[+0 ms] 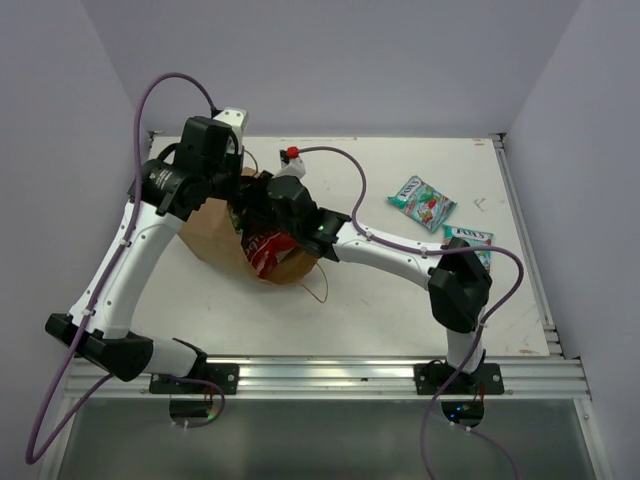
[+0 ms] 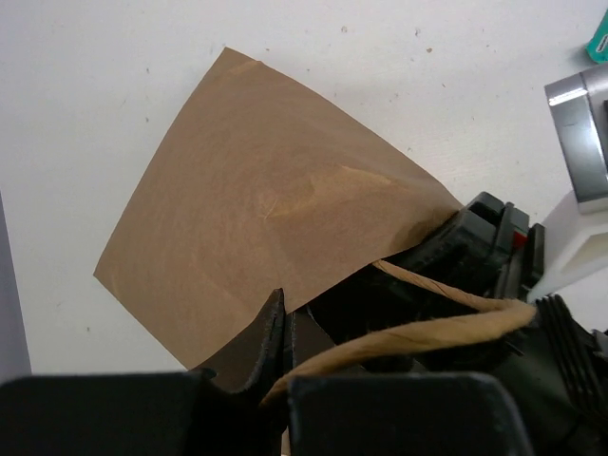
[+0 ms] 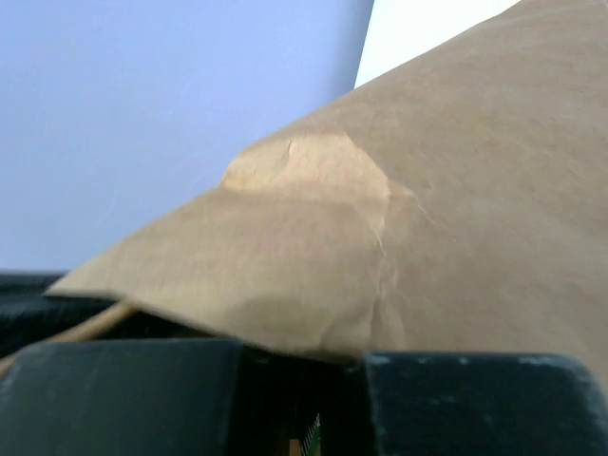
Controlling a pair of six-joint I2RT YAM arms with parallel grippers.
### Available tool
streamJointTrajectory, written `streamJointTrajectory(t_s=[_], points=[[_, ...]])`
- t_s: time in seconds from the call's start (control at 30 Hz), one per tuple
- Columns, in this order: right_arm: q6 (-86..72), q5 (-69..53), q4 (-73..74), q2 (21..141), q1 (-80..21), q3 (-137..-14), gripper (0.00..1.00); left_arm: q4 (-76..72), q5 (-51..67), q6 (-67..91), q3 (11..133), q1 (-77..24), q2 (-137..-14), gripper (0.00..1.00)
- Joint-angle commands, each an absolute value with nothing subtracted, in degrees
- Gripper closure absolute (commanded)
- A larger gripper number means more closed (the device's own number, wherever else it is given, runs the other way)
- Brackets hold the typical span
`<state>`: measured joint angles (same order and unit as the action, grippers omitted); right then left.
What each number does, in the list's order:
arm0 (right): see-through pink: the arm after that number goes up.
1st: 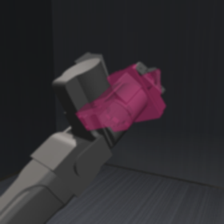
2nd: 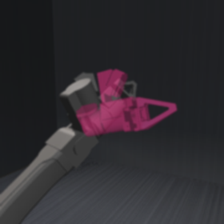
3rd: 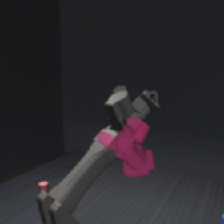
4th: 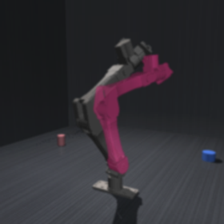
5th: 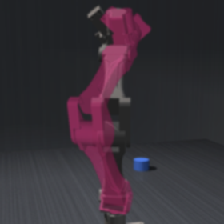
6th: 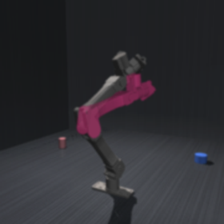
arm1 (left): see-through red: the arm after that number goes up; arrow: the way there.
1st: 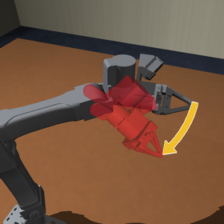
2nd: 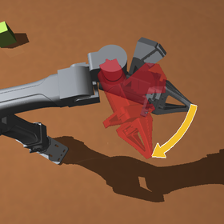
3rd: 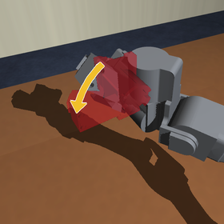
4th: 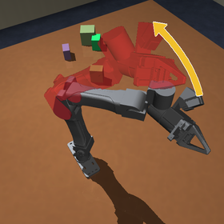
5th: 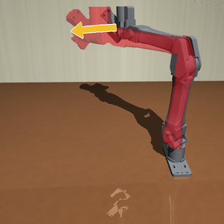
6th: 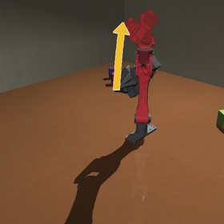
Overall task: Place the snacks into the paper bag
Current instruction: Place the snack in the paper bag.
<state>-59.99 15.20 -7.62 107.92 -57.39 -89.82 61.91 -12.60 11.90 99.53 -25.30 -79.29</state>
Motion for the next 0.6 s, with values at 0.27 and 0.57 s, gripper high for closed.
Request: streamJointTrajectory(t_s=[0.27, 0.57], points=[[-63.6, 21.6, -7.5, 102.2, -57.1, -86.8, 0.57, 61.2, -15.1, 14.9, 103.0, -26.3, -79.7, 1.0], [-63.4, 20.2, -7.3, 104.3, -57.0, -88.3, 0.88, 60.6, -12.4, 14.7, 102.9, -26.3, -79.5, 1.0]])
